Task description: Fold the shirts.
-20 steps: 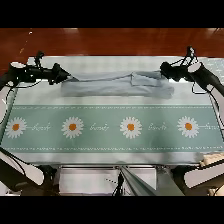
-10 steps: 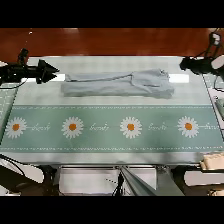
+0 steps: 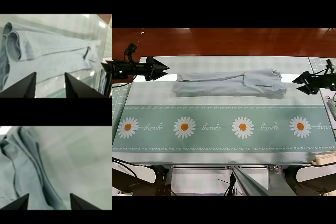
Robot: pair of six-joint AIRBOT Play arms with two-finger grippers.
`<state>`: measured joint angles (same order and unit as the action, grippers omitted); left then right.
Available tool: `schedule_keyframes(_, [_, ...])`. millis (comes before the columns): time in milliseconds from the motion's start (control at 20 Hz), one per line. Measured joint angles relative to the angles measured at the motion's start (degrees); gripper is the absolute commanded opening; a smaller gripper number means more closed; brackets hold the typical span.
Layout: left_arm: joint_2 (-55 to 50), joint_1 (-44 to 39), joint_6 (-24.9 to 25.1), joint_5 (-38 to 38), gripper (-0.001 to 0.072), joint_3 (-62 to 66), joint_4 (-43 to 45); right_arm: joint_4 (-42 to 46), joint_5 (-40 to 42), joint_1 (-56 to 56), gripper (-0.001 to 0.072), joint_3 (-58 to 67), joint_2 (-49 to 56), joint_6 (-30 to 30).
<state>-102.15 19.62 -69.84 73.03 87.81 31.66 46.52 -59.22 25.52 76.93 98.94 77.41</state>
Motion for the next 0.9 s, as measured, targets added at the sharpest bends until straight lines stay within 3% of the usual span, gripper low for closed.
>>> schedule_keyframes(200, [0.13, -0.74, 0.09, 0.42, 0.0441, 0.00, 0.00, -8.76, 1.84, -4.52, 0.0590, 0.00, 3.89, -2.23])
schedule_keyframes(500, [0.15, -1.55, 0.15, 0.48, 0.0440, 0.00, -0.22, -12.98, 7.72, -12.59, 0.0585, 0.07, 6.95, -1.40])
schedule_keyframes(550, [0.15, -1.64, 0.15, 0.50, 0.0441, 0.00, -0.26, -13.29, 8.13, -13.90, 0.0551, 0.09, 7.43, -0.96])
schedule_keyframes(600, [0.15, -1.68, 0.15, 0.52, 0.0440, 0.00, -0.35, -13.51, 8.79, -15.17, 0.0382, 0.13, 8.02, -0.39])
schedule_keyframes(650, [0.15, -1.70, 0.15, 0.52, 0.0440, 0.00, -0.37, -13.14, 9.03, -16.50, 0.0165, 0.07, 8.66, 0.17])
schedule_keyframes(700, [0.15, -1.75, 0.15, 0.68, 0.0431, 0.00, -0.37, -13.27, 9.22, -17.62, 0.0031, 0.04, 9.18, 0.52])
schedule_keyframes(800, [0.17, -1.75, 0.15, 0.90, 0.0417, 0.00, -0.42, -13.03, 9.75, -19.37, 0.0030, 0.00, 8.98, 0.02])
schedule_keyframes(850, [0.22, -1.75, 0.13, 0.90, 0.0296, 0.00, -0.57, -12.44, 10.08, -19.87, 0.0030, -0.07, 8.31, -0.87])
schedule_keyframes(900, [0.24, -1.75, 0.15, 1.01, 0.0224, 0.00, -1.27, -11.28, 9.68, -20.15, 0.0030, -0.09, 7.19, -1.66])
